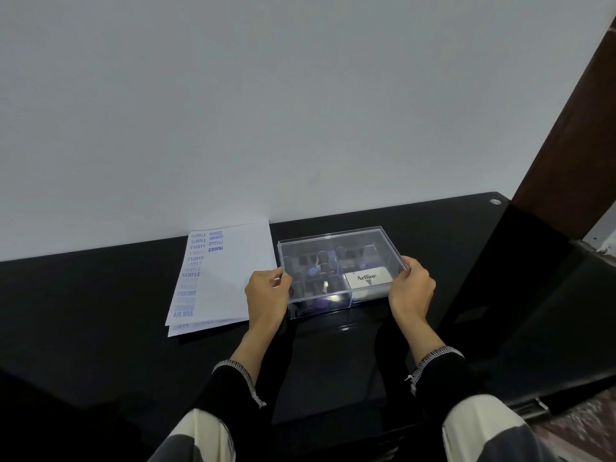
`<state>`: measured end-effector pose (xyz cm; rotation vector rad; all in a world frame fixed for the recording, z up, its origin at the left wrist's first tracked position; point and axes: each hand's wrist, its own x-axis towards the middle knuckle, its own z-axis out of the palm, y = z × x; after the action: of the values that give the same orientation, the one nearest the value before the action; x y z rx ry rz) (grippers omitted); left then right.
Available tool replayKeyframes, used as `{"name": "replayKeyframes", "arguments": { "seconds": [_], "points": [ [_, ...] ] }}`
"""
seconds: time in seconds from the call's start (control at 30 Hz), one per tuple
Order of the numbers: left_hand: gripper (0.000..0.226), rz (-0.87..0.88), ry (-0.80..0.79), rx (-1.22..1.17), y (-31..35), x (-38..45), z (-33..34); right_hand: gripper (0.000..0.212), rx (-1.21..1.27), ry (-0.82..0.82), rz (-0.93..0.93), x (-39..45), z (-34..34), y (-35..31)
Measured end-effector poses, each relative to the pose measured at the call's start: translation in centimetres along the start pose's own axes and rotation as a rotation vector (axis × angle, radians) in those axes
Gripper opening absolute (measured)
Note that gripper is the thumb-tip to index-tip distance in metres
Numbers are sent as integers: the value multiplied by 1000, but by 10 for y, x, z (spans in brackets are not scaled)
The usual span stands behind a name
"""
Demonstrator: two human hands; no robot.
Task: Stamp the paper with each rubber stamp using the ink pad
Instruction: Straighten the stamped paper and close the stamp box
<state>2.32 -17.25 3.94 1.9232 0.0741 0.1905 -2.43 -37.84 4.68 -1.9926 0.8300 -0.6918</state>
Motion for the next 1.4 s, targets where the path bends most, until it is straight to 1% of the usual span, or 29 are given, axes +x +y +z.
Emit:
{"name": "replayKeyframes", "arguments": {
  "seconds": [0.03,0.1,0.2,0.27,0.33,0.53,0.6,0.77,0.87,0.93,1.03,1.13,1.2,1.27,1.33,1.4],
  "points": [
    [13,0,5,12,-1,1,1,33,-11,-9,-1,1,0,0],
    [20,-4,22,28,-2,1,1,33,-39,-26,-1,4,1,-1],
    [25,-7,18,52,-8,6,3,34,-65,-37,-2,6,0,0],
    [27,-61,-2,139,-13,9,2,33,-76,-33,2,7,0,0],
    [29,-115,-8,174,-13,9,0,32,-79,-31,11,7,1,0],
    [29,-149,-38,170,-14,9,0,33,-83,-28,11,6,1,-1],
    [28,-134,-21,149,-11,7,0,32,-98,-19,19,7,2,-1],
    [41,-72,6,52,-19,9,3,32,-126,1,31,8,5,-2],
    [21,-60,35,14,-23,11,6,31,-139,-3,24,10,7,0],
    [27,-89,49,5,-24,13,9,31,-150,-5,27,12,8,1],
    [25,-131,83,-19,-18,13,9,31,-121,-1,19,13,9,3],
    [25,-168,57,-2,-16,14,8,32,-57,-21,13,15,10,11],
    [27,-124,0,21,-20,10,4,34,-64,-72,-54,11,13,18],
    [31,-24,-47,47,-27,4,-5,38,-163,-113,-142,1,16,22],
    [30,103,-40,185,-39,0,-18,42,-272,-144,-222,-17,18,20],
    [28,202,-48,397,-51,-3,-31,46,-347,-186,-332,-38,20,16]
  ]
}}
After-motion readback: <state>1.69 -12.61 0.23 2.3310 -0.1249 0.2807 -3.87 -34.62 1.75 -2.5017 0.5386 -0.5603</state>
